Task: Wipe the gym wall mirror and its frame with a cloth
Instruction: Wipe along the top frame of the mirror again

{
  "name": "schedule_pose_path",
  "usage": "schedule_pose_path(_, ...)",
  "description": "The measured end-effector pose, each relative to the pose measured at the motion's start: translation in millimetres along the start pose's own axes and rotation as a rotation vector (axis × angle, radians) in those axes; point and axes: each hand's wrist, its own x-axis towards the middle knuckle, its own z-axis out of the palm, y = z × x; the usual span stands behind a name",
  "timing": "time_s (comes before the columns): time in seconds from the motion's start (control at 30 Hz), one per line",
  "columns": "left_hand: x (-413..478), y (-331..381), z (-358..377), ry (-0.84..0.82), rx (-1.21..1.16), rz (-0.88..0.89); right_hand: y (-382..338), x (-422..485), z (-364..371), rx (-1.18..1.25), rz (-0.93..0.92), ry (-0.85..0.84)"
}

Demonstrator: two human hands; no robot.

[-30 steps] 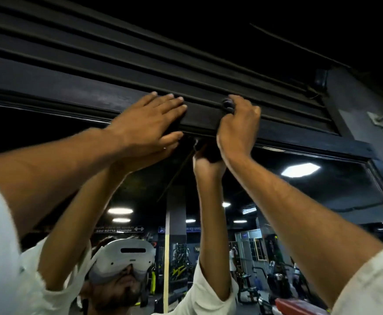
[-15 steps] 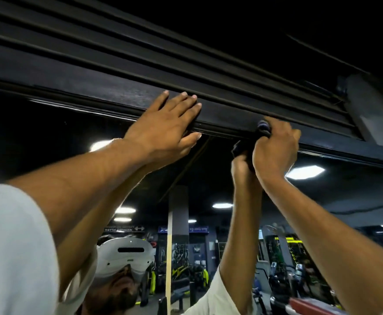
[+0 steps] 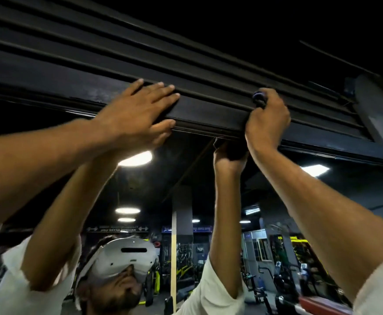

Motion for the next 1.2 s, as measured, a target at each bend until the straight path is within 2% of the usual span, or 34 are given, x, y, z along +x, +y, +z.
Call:
schedule_pose_path(0.1,-19.7,-14.2,-1.5,-0.003,0.042,-0.02,-10.6,-31.8,29.9,0.026,-0.08,-0.132)
schedule_pose_path(0.27,-18.4,-13.7,0.3,-0.002,0.044,-0.037,-26.4,-72.0,31.7,0.081,-0.362,-0.334)
schedule_pose_path(0.33,-19.5,-13.9,1.4,0.003,0.035,-0.04,-12.5,-67.6,21.6,-0.003,-0.415,-0.292)
schedule_pose_path(0.4,-20.2,-13.0,2.3,0.006,0.036,-0.05,-3.8,-62.9,16.3,-0.003,-0.276,-0.205)
schedule_pose_path(0.53,-21.3,-9.7,2.8,0.006,0.035,-0.057,-36.2,-85.7,23.3,0.021,-0.082,-0.184)
schedule_pose_path(0.7,-22.8,-14.5,-0.6,-0.038,0.019,-0.022,-98.3,-111.0,29.1,0.107,-0.182,-0.283)
schedule_pose_path(0.8,-37.4,-39.5,-12.1,-0.095,0.0,0.08,-104.7,-86.4,20.8,0.116,-0.23,-0.139)
schedule_pose_path(0.87,-53.0,-66.9,-20.3,-0.121,0.025,0.13,-103.3,-72.6,23.8,0.054,-0.185,-0.119)
schedule_pose_path(0.97,-78.8,-102.4,-29.8,-0.15,0.038,0.158,-109.3,-89.8,49.1,-0.117,-0.133,-0.362)
schedule_pose_path(1.03,-94.7,-114.2,-31.4,-0.154,-0.003,0.158,-115.7,-99.4,55.9,-0.131,-0.151,-0.428)
schedule_pose_path(1.2,-110.5,-119.6,-21.4,-0.077,-0.079,0.137,-117.4,-97.3,60.0,-0.195,-0.032,-0.33)
